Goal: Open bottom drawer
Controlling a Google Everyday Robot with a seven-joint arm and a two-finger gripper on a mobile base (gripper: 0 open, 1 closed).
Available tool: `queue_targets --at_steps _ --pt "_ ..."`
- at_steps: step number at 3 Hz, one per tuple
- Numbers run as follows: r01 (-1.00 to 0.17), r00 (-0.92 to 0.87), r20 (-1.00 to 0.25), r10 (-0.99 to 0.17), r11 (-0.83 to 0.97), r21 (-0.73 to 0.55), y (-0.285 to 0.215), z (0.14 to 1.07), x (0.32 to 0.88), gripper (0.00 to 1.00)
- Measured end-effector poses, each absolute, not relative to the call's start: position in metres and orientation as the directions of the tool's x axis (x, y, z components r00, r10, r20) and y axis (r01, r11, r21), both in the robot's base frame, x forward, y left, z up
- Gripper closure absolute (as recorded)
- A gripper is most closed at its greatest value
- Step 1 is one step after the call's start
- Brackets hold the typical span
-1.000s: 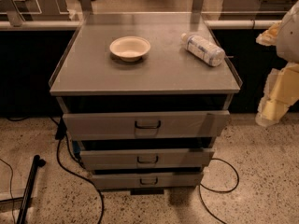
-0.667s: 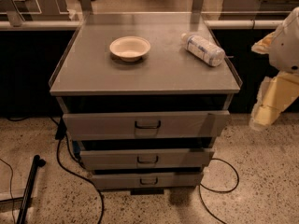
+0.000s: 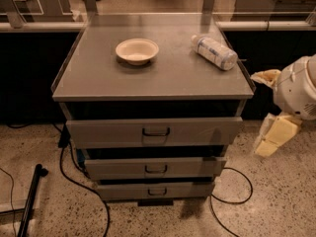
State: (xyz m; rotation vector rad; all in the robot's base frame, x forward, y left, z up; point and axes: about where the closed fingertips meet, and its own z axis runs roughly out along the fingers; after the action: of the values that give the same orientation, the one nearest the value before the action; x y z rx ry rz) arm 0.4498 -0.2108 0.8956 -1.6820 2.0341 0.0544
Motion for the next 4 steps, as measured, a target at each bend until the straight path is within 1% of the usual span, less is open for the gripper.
queue_targets --at_steps 1,2,3,4 --pt "-0.933 -0.059 -0.473 -0.879 0.217 -0.288 -0.2 0.866 0.439 0.0" --pt "-0.937 -0.039 -0.497 -0.867 0.205 -0.284 -0.191 0.83 0.425 0.0" --pt "-0.937 -0.039 -0.497 -0.867 0.205 -0.284 -0.191 0.83 0.425 0.0" --pt "-0.946 -0.061 -0.496 -0.866 0.209 -0.249 -0.188 0.808 0.424 0.0"
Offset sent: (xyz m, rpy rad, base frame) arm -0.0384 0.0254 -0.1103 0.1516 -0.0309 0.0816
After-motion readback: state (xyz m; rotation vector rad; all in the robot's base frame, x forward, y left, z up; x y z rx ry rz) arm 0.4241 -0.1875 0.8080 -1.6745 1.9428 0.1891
